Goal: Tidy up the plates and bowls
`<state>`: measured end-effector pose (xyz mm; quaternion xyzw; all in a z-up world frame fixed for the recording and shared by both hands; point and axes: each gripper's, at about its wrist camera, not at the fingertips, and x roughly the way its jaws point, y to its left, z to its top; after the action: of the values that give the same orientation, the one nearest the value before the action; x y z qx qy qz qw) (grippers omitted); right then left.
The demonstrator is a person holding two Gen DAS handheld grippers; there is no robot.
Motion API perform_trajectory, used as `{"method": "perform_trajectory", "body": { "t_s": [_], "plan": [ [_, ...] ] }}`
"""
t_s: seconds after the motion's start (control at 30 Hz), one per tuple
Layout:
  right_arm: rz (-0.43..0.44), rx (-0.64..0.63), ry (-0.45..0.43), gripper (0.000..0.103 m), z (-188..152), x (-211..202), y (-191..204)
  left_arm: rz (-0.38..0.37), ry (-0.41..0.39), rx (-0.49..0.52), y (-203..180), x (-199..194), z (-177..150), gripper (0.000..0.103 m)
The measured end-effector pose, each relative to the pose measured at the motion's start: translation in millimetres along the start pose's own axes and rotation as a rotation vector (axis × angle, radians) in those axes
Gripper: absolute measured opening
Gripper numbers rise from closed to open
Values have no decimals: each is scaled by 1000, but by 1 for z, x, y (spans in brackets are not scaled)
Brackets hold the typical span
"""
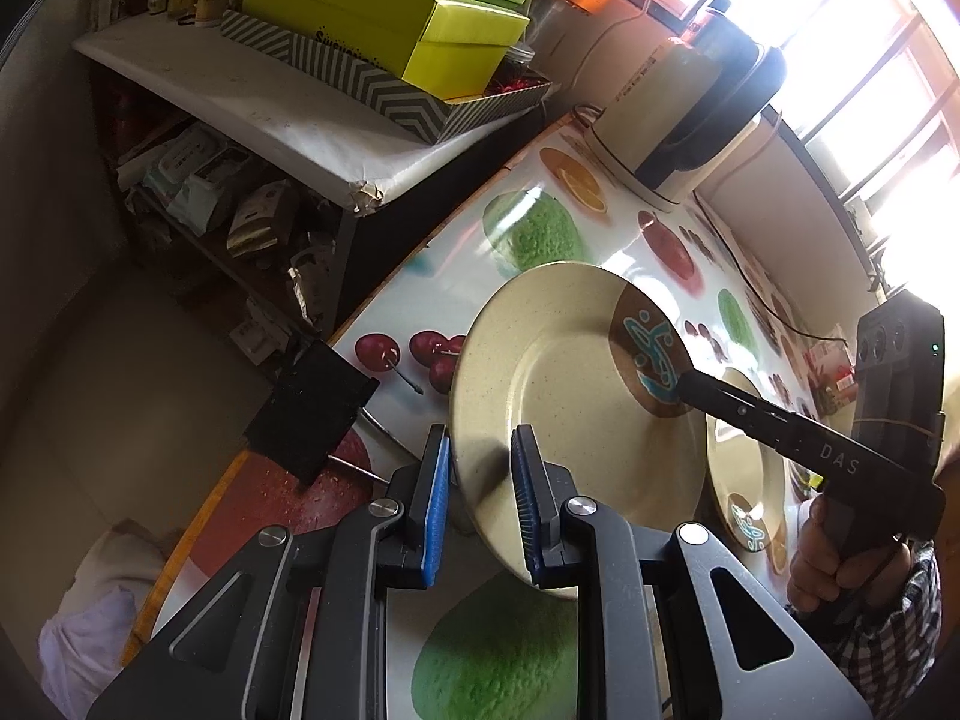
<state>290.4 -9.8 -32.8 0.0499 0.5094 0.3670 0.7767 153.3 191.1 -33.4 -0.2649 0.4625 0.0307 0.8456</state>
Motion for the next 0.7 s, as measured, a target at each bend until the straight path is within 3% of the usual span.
{"method": "perform_trajectory", "body": {
  "t_s": [0.7],
  "plan": [
    [-8,25,-72,14,-38,-69,20,-43,-17,75,-30,-40,-31,21]
  ]
}}
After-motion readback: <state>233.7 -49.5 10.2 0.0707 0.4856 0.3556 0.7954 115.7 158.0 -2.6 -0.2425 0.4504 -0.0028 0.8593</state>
